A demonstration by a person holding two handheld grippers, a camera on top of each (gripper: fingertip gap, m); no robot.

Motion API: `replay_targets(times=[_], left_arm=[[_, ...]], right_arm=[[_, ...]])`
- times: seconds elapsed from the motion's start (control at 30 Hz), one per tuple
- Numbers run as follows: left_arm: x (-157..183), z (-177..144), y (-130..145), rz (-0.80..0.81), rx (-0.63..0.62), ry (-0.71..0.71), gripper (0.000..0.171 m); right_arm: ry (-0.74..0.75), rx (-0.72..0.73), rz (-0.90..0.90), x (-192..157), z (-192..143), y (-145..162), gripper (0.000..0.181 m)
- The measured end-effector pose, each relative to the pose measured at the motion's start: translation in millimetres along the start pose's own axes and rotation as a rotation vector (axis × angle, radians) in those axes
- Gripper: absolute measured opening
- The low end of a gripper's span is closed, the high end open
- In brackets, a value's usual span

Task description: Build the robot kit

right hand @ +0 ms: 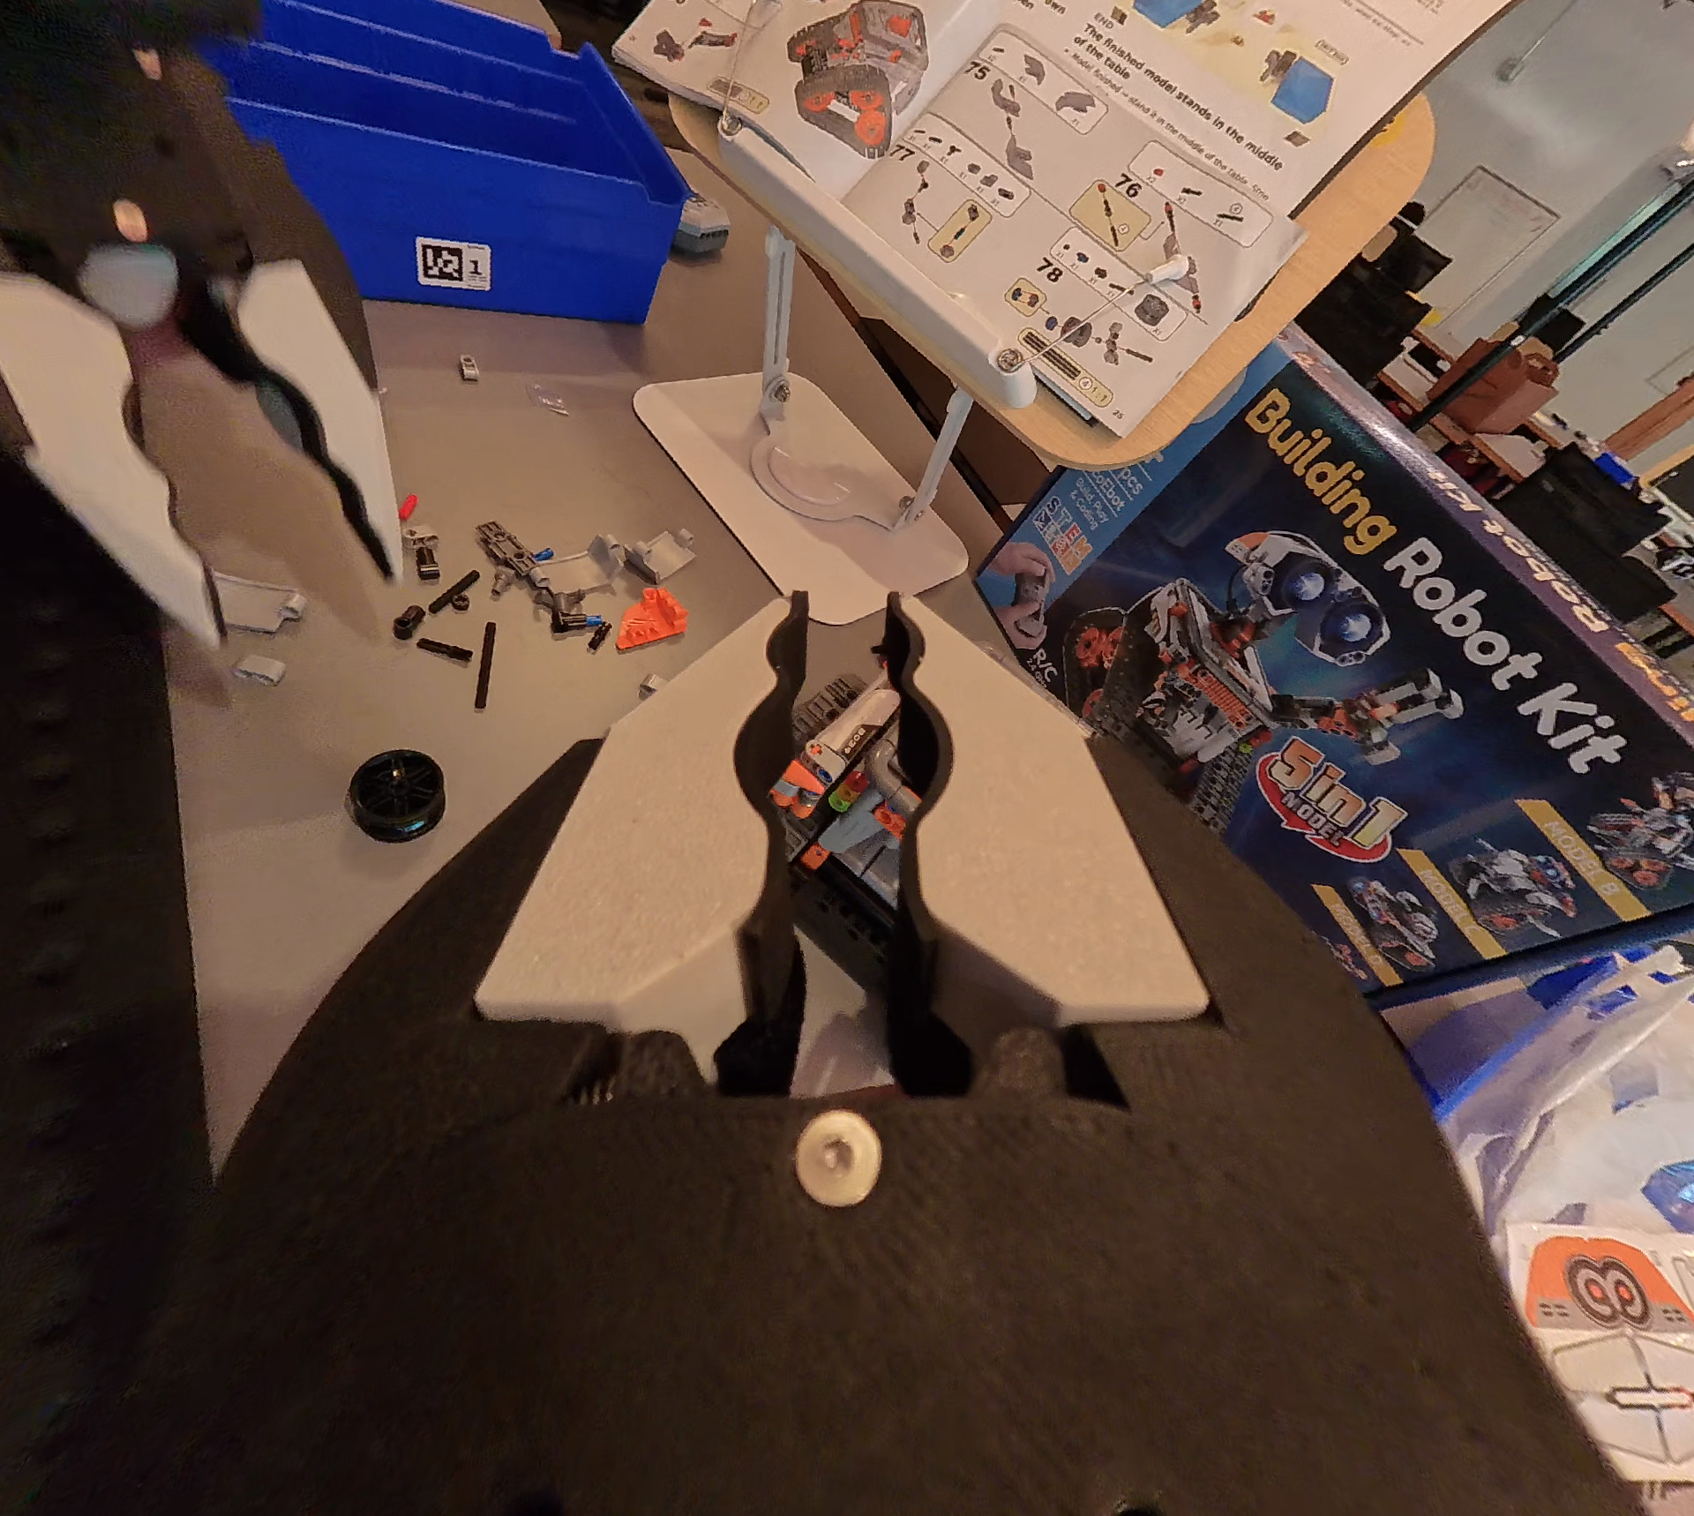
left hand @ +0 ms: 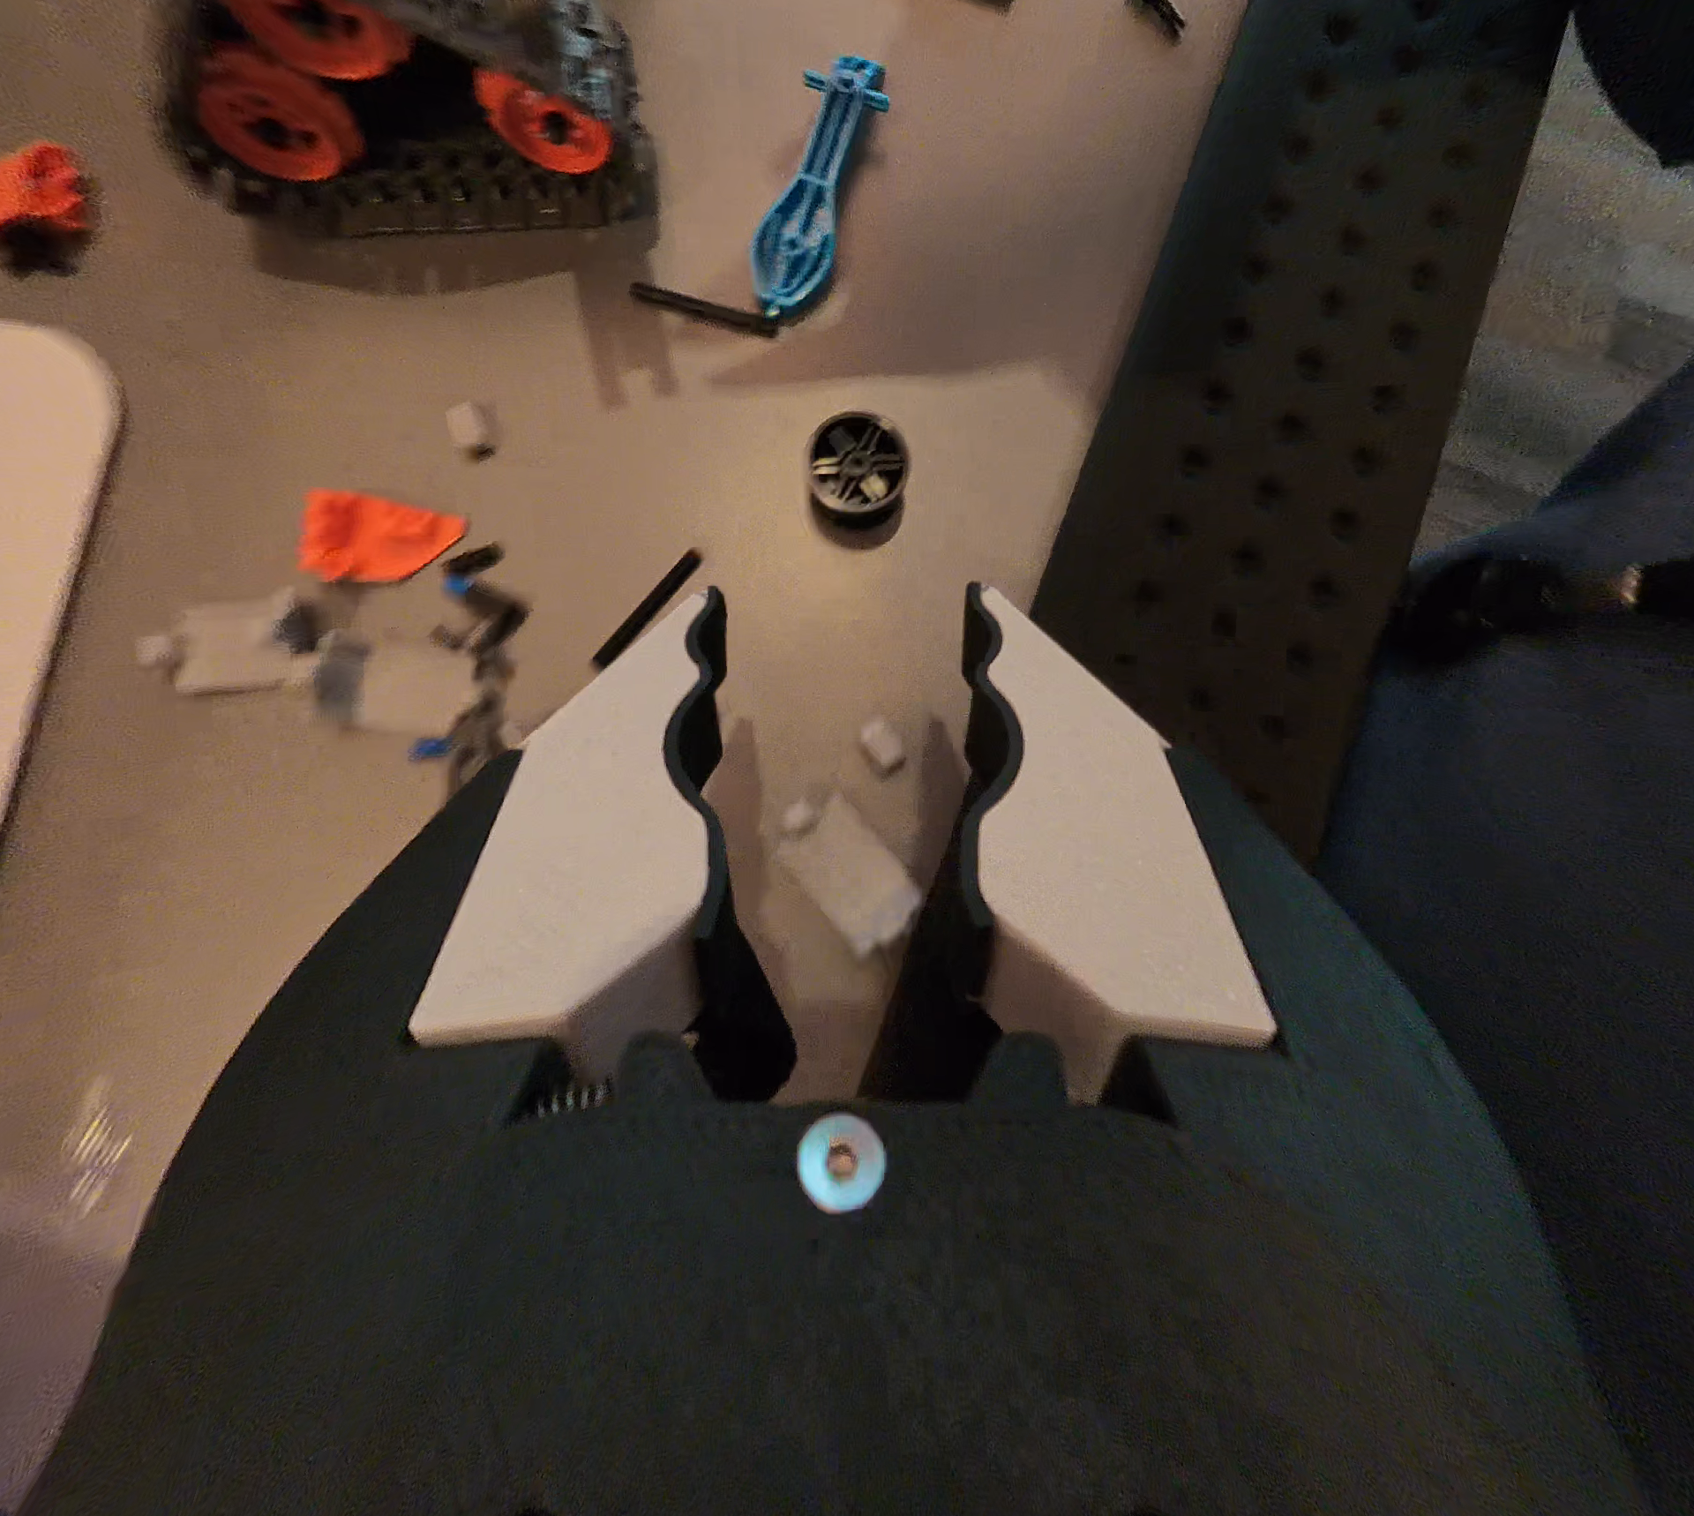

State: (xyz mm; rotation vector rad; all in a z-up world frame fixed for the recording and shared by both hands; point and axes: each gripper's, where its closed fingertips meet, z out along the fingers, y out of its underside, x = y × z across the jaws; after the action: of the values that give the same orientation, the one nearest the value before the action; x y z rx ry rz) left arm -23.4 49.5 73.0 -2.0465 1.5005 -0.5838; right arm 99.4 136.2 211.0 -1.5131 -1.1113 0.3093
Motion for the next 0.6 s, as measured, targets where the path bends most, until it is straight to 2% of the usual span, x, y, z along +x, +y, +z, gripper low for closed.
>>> replay_targets(times=[0.07,0.13,0.27,0.33,0.47,0.6], left_arm=[[-14.3,-41.5,5.8,-0.041,0.042,-0.036,0.047],[-41.3,-87.3,17.5,-0.065,0.051,-0.142,0.045],[-102.4,-176.7,59.1,-0.12,-0.012,-0.385,0.04],[-126.4,-211.6,86.3,-0.15,-0.073,-0.469,0.037],[-162.2,-258.0,133.5,-0.235,-0.146,-0.554,0.035],[-186.0,-274.2,176.7,-0.308,-0.232,-0.552,0.037]], right_arm=[[-0.021,0.003,0.007,-4.6,2.4,-0.2,0.014],[-0.055,0.012,0.015,-12.8,6.3,-1.8,0.014],[-0.142,0.049,0.011,-36.6,16.0,-13.7,0.013],[-0.175,0.059,-0.005,-48.9,22.2,-22.3,0.012],[-0.24,0.076,-0.017,-72.8,42.5,-37.8,0.012],[-0.289,0.066,-0.006,-91.2,70.2,-43.7,0.011]])
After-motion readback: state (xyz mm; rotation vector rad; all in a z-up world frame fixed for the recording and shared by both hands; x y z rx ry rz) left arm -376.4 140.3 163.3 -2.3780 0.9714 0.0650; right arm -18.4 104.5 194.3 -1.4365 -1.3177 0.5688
